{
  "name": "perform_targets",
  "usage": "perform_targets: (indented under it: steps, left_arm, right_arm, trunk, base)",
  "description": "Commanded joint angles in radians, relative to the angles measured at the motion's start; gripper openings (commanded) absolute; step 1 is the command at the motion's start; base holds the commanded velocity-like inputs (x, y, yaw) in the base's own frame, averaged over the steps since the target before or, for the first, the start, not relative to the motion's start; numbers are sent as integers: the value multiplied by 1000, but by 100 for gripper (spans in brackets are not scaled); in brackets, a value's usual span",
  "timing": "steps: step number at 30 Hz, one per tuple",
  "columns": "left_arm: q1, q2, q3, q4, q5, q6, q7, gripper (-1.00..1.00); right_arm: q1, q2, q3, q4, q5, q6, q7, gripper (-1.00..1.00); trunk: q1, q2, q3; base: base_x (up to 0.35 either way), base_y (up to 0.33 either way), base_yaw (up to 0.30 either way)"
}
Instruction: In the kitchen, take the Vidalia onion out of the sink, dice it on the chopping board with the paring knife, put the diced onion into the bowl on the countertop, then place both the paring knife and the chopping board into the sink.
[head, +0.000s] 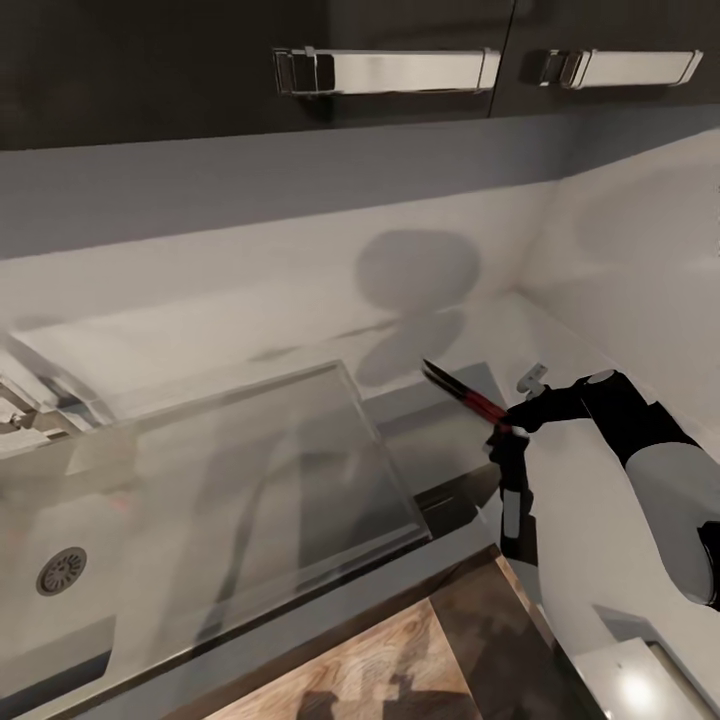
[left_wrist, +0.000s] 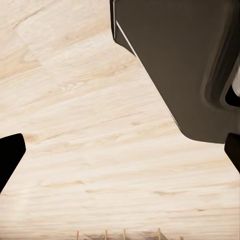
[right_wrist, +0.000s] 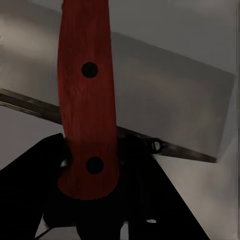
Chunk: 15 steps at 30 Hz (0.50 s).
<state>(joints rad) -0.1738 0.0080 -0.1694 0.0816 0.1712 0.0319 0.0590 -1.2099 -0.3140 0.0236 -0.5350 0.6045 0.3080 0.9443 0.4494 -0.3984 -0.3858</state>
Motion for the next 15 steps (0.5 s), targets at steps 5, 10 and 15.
perform_targets:
  steps: [5, 10, 15]
  left_arm:
    - [-1, 0, -8, 1, 10, 2, 1, 100]
    - [-1, 0, -8, 1, 10, 2, 1, 100]
    - [-1, 0, -8, 1, 10, 2, 0, 100]
  right_arm:
    - [0, -2, 2, -2, 0, 9, 5, -100]
    - [0, -1, 2, -3, 0, 9, 5, -100]
    - [0, 0, 2, -7, 0, 9, 5, -100]
  trunk:
    - [1, -2, 6]
    - [1, -2, 14]
    - [1, -2, 22]
  base:
    - [0, 0, 0]
    - [0, 0, 0]
    - [0, 0, 0]
